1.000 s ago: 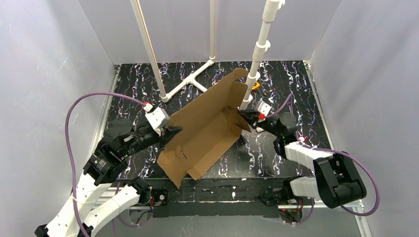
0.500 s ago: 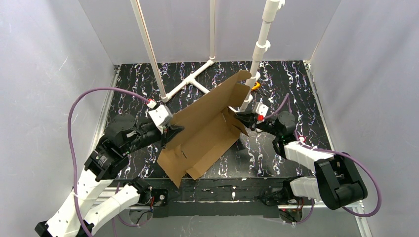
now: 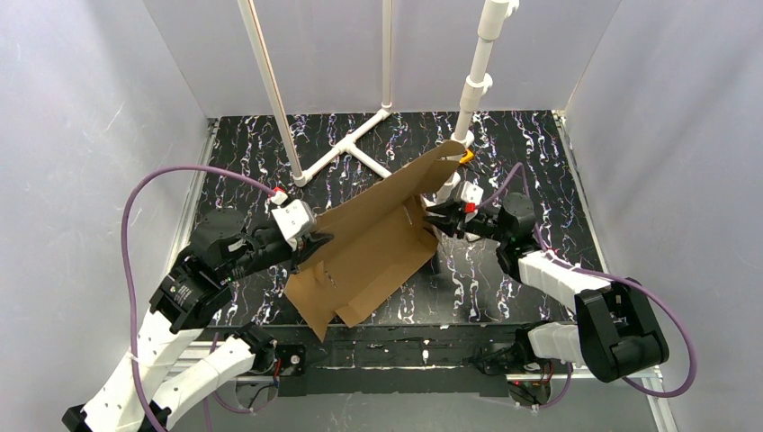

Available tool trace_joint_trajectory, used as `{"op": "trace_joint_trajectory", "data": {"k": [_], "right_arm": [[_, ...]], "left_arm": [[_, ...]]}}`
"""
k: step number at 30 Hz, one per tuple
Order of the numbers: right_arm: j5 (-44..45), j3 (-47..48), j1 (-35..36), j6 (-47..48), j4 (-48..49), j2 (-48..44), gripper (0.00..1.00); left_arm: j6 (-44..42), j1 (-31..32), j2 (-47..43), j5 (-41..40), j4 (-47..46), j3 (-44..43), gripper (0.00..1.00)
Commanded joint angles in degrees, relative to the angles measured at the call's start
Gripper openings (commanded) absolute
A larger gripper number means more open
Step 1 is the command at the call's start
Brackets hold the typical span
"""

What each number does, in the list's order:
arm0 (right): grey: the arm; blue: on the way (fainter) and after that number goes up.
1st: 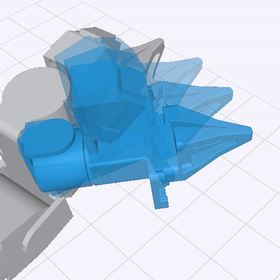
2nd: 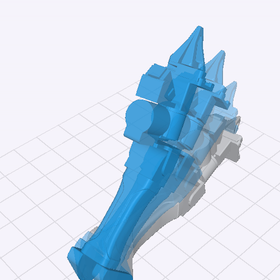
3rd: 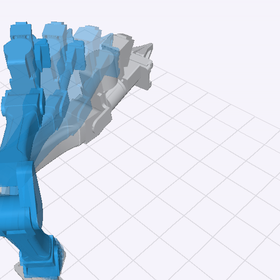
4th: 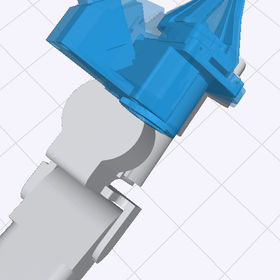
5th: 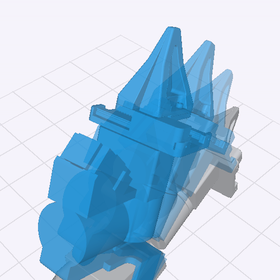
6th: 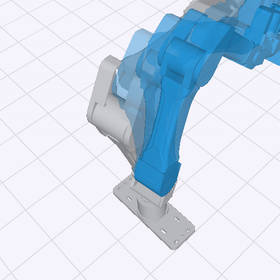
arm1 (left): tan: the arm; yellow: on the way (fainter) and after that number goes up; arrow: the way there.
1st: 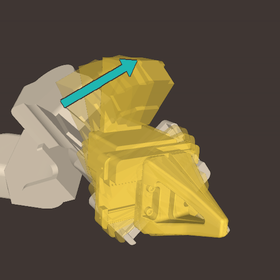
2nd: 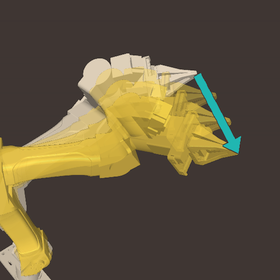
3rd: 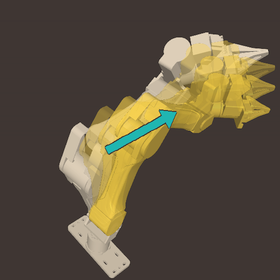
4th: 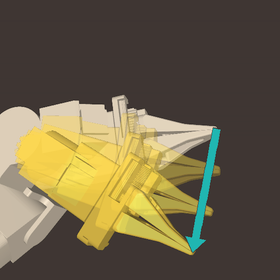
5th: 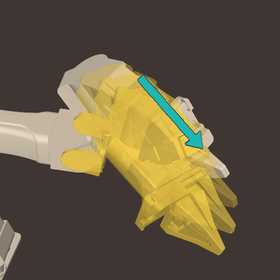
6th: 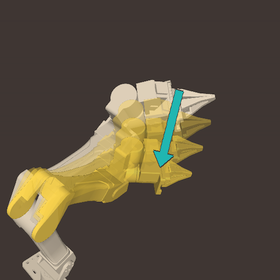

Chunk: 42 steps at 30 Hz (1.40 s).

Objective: Fold the paper box

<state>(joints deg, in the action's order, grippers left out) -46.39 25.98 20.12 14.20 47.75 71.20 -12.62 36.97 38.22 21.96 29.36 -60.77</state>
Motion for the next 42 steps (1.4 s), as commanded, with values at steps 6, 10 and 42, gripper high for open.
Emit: {"op": "trace_joint_trajectory", "data": {"k": [6,10,42], "right_arm": [[-8.1,8.8,-1.6,14.2,-28.1,-1.9,0.40],[-10.9,10.7,-3.1,18.5,-34.9,-2.6,0.44],[-22.1,17.0,-17.9,19.1,-60.0,2.8,0.72]], "left_arm": [[-3.4,0.2,0.2,2.7,6.2,-1.8,0.00],[-3.8,0.2,0.1,3.3,6.7,-1.9,0.00],[-4.5,0.2,-1.6,5.2,6.0,-0.7,0.00]]}}
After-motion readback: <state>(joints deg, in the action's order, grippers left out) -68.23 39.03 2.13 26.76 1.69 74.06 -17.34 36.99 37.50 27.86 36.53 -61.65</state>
